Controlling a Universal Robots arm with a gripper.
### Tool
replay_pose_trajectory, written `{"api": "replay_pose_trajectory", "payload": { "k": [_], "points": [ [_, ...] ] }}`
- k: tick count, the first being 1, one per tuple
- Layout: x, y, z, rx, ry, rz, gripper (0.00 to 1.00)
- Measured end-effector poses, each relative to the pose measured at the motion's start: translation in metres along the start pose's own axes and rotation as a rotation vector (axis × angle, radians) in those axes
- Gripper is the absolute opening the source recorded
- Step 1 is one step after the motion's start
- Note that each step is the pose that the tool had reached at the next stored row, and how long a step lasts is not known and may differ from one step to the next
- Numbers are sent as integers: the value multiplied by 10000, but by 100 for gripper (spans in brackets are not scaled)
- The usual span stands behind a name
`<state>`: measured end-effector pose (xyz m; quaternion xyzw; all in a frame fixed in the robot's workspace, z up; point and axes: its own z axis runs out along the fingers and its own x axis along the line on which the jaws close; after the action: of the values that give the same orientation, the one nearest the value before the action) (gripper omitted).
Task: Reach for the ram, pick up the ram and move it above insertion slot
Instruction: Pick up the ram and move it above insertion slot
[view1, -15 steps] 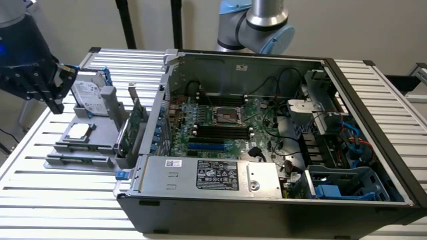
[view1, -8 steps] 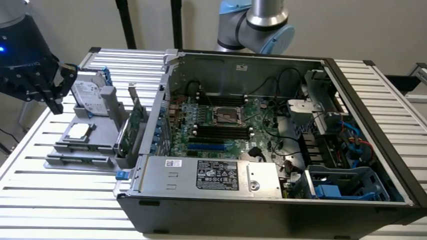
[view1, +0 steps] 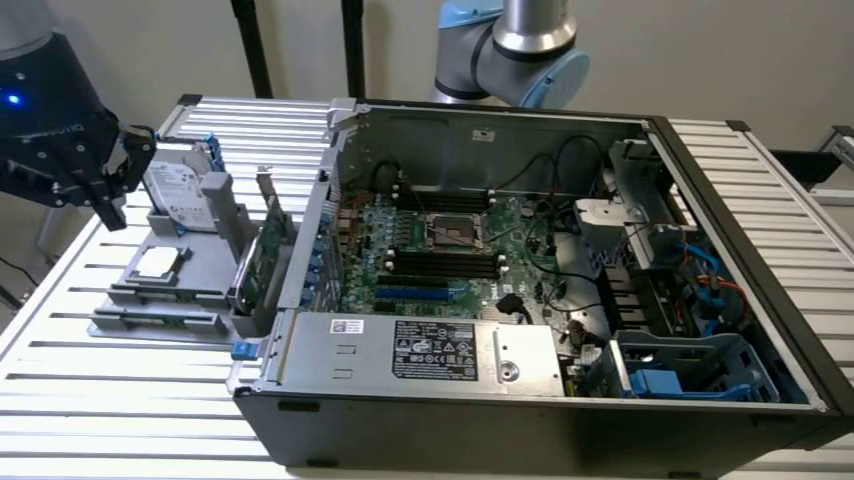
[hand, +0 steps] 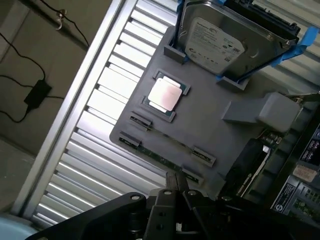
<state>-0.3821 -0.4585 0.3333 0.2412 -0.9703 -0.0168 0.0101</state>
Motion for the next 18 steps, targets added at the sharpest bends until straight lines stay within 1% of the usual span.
{"api": "replay_pose_trajectory", "payload": {
  "k": [4, 18],
  "points": [
    [0, -1, 17, 10, 27, -715, 11],
    [0, -2, 53, 68, 72, -3275, 11]
  ]
}}
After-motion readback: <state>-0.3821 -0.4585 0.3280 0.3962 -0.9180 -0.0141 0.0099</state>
